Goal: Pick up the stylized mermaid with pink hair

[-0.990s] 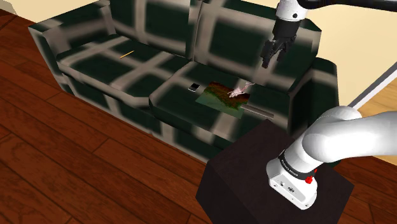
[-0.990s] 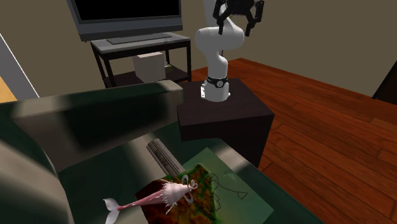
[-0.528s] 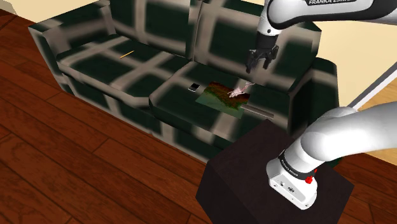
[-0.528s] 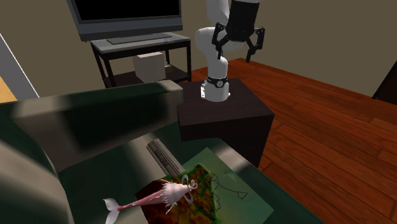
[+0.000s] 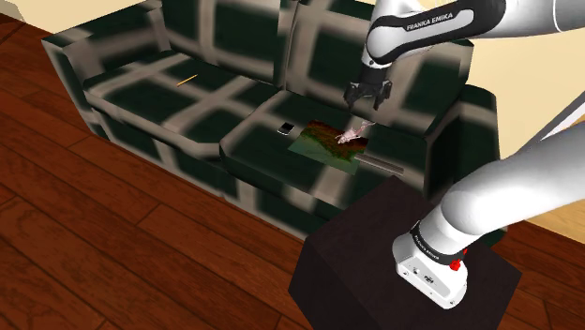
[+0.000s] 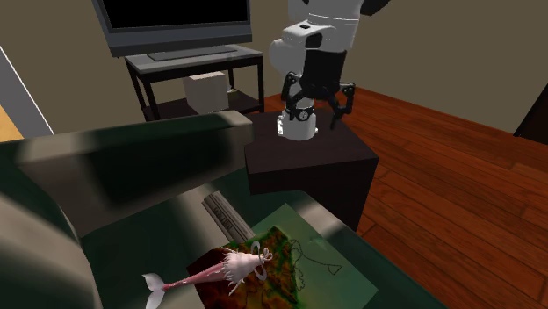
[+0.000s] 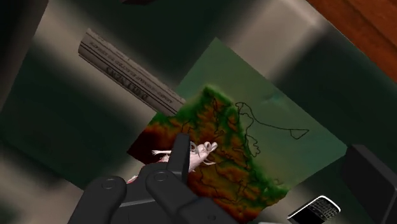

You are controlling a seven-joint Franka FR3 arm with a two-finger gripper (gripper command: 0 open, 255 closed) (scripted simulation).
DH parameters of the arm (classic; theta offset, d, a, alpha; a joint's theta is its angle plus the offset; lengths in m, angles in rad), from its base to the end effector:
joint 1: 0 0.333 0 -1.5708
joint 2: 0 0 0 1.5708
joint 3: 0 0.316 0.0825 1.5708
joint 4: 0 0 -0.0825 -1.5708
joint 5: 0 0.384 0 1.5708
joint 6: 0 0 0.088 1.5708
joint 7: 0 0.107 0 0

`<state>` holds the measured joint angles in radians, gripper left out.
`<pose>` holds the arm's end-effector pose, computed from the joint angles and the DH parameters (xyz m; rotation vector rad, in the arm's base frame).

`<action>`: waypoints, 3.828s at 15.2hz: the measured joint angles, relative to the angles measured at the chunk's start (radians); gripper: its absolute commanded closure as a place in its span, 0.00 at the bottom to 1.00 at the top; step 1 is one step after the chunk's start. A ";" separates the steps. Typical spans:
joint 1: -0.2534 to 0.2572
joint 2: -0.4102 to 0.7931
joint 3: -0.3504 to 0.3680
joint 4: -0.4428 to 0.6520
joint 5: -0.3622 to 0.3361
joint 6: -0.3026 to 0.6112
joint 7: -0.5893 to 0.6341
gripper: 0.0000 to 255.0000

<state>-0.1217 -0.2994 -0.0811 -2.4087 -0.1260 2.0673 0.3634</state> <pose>0.4309 -0.0958 0.4223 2.9576 -0.7547 -0.0534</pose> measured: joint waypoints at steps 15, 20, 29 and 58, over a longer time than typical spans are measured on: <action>-0.092 0.536 -0.076 0.259 0.038 0.313 0.262 0.00; -0.130 0.712 -0.102 0.378 0.082 0.381 0.322 0.00; -0.208 0.991 -0.130 0.621 0.170 0.430 0.421 0.00; -0.210 0.975 -0.136 0.633 0.170 0.403 0.426 1.00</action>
<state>-0.3317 0.6756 -0.2174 -1.7760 0.0439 2.4705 0.7894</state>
